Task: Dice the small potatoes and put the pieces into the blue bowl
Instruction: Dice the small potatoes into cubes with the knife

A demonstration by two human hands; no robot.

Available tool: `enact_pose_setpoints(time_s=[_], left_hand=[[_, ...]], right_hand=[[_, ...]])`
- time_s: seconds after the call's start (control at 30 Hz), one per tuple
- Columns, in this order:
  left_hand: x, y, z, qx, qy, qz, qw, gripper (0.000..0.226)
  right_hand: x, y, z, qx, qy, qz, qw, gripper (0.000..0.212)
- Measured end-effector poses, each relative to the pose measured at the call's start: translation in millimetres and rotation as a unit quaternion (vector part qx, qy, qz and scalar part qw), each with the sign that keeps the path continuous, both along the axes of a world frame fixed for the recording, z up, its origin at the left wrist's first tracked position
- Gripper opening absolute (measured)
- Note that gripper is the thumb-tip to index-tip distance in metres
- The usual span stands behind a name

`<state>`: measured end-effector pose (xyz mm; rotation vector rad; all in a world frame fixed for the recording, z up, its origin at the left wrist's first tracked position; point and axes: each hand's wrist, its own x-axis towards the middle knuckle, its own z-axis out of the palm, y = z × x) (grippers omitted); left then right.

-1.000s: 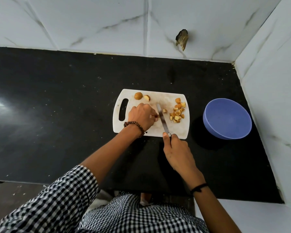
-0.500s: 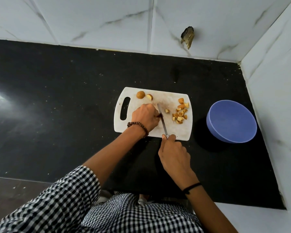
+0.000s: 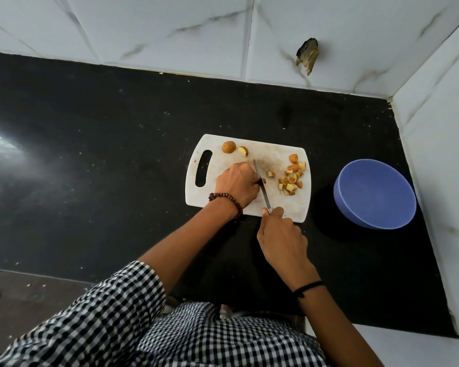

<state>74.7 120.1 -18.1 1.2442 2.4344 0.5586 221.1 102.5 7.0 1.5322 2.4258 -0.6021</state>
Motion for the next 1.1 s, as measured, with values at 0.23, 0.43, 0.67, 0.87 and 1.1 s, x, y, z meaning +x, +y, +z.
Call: enact_pose_setpoints(time_s=[0.23,0.43,0.67,0.87,1.1], left_hand=[[1,-4,4,0.025,-0.001,0.001,1.0,0.019],[1,-6,11,0.049,-0.031,-0.01,0.998,0.014],[-5,-13,12,0.029,-0.067,-0.041,0.997,0.04],[-6,-17,15,0.018,-0.079,-0.047,0.996,0.048],[0,-10,19,-0.004,-0.06,-0.053,0.997,0.045]], right_hand=[[24,-13,2,-0.007,-0.005,0.012,1.0,0.035],[45,-19,5,-0.066,-0.004,-0.001,0.998,0.029],[61,-21,11,-0.087,0.054,-0.042,0.994,0.037],[58,-11,13,-0.063,0.106,-0.05,0.991,0.041],[43,6,14,-0.075,0.124,-0.066,0.987,0.043]])
